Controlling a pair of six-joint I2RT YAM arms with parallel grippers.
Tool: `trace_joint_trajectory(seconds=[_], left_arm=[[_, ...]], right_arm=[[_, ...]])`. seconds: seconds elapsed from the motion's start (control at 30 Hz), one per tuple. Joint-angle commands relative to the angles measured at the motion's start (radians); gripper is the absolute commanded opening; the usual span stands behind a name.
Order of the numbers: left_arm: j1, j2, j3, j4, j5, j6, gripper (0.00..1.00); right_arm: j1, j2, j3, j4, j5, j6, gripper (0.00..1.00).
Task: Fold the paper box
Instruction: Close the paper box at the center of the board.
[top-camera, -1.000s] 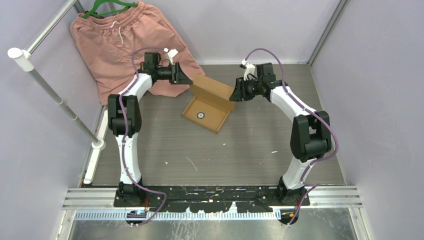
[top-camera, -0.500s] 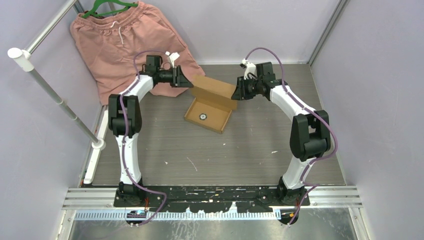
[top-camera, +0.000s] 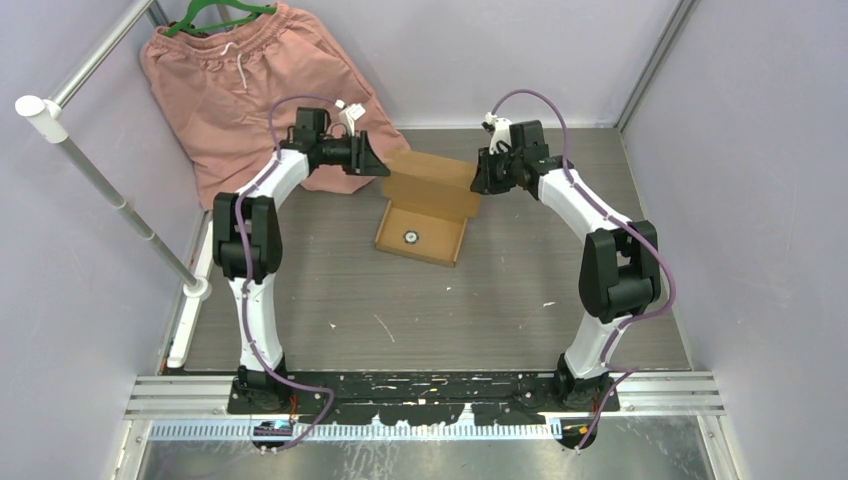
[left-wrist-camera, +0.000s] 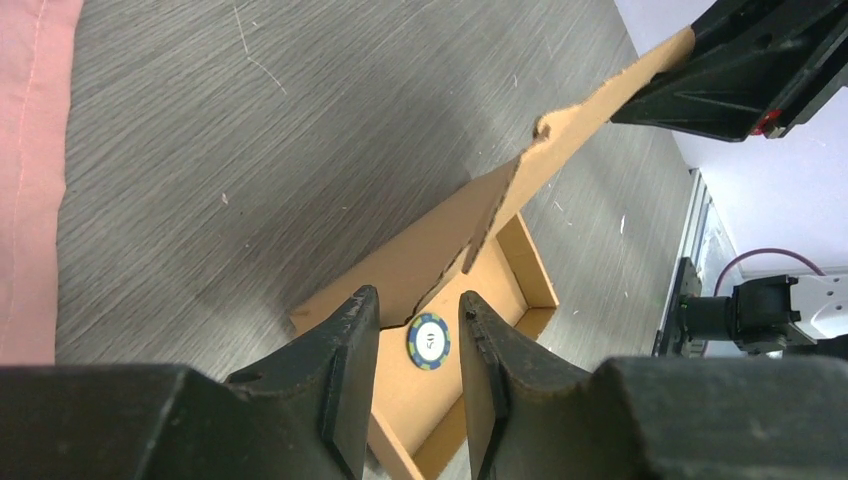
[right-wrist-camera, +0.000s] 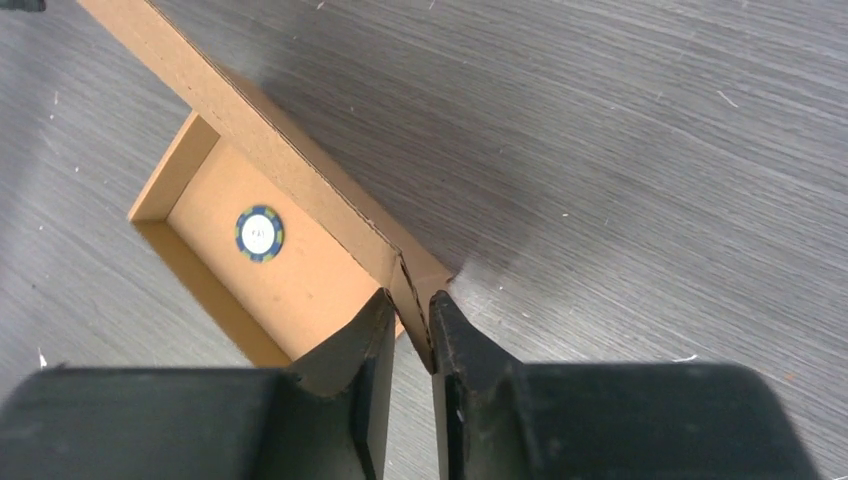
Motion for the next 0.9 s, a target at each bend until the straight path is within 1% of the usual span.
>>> trace_joint_trajectory(seconds=[0.0, 0.13, 0.27, 0.47, 0.87], left_arm=[[-0.034, -0.082, -0.003, -0.019, 0.015, 0.032, 0.35], [-0.043, -0.097, -0.018, -0.036, -0.021, 0.05, 0.35], [-0.07, -0.121, -0.03, -0.077, -0.094, 0.087, 0.34], [-0.111, -0.168, -0.061, -0.123, -0.265, 0.113, 0.34], [-0.186, -0.23, -0.092, -0.16, -0.549, 0.072, 0.33]], right_arm=[[0.019, 0.004, 0.051, 0.042, 0.079, 0.021, 0.21], [0.022, 0.014, 0.062, 0.038, 0.096, 0.029, 0.2], [0.032, 0.017, 0.067, 0.034, 0.114, 0.042, 0.2], [0.068, 0.017, 0.065, 0.035, 0.167, 0.065, 0.19], [0.126, -0.003, 0.012, 0.071, 0.247, 0.099, 0.18]])
